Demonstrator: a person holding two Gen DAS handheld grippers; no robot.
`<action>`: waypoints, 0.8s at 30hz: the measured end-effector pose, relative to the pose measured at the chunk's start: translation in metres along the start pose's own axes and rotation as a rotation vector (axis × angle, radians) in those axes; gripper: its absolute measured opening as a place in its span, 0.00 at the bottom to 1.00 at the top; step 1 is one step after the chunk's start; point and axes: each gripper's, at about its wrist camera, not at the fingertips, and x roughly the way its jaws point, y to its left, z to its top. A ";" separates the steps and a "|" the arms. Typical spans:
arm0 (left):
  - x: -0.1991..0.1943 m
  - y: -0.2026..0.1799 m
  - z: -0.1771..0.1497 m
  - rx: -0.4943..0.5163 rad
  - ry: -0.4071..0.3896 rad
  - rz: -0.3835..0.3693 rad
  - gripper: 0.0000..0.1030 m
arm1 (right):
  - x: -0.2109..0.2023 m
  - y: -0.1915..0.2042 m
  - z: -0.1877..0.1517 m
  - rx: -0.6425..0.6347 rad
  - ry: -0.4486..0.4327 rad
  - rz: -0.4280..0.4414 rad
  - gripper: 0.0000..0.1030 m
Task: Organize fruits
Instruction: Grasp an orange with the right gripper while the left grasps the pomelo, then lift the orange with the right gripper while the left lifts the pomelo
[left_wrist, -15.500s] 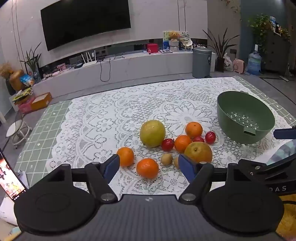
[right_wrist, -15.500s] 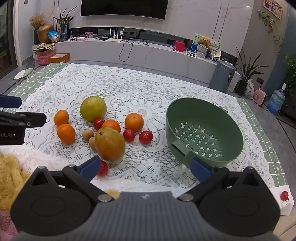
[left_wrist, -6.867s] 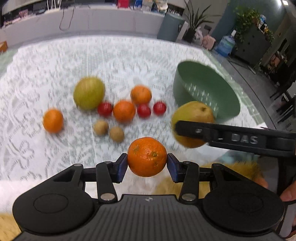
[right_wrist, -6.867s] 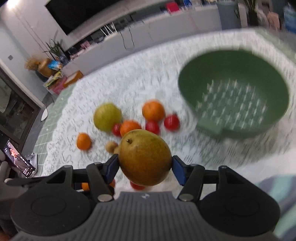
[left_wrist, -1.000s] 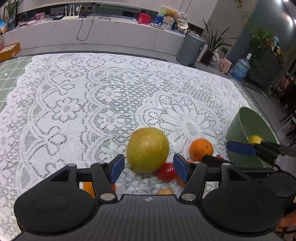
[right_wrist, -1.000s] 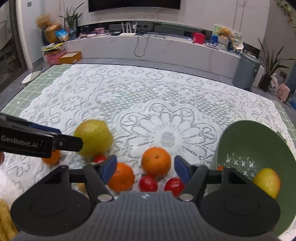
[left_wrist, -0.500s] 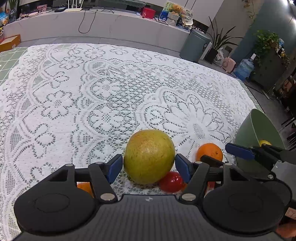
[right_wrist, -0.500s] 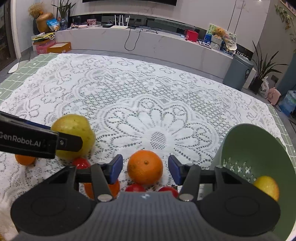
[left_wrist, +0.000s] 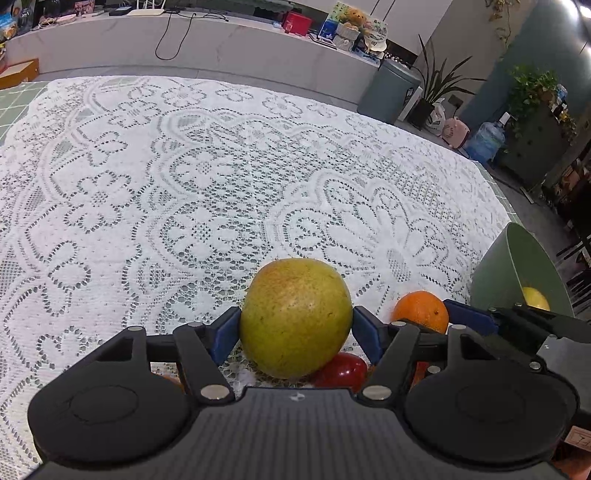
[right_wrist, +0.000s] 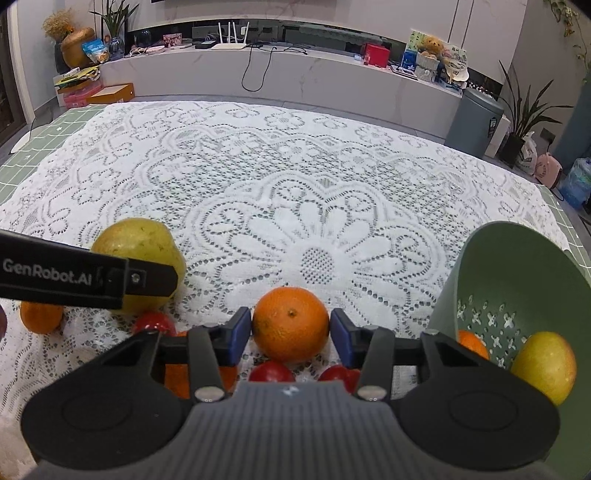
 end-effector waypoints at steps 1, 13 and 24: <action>0.001 0.000 0.000 0.001 0.000 0.000 0.75 | 0.000 0.000 0.000 0.000 -0.002 0.000 0.43; 0.001 -0.006 -0.003 0.032 -0.029 0.013 0.72 | -0.003 0.002 -0.004 -0.014 -0.026 -0.005 0.42; -0.021 -0.013 -0.003 0.035 -0.067 0.049 0.72 | -0.017 0.000 -0.005 -0.020 -0.081 -0.004 0.42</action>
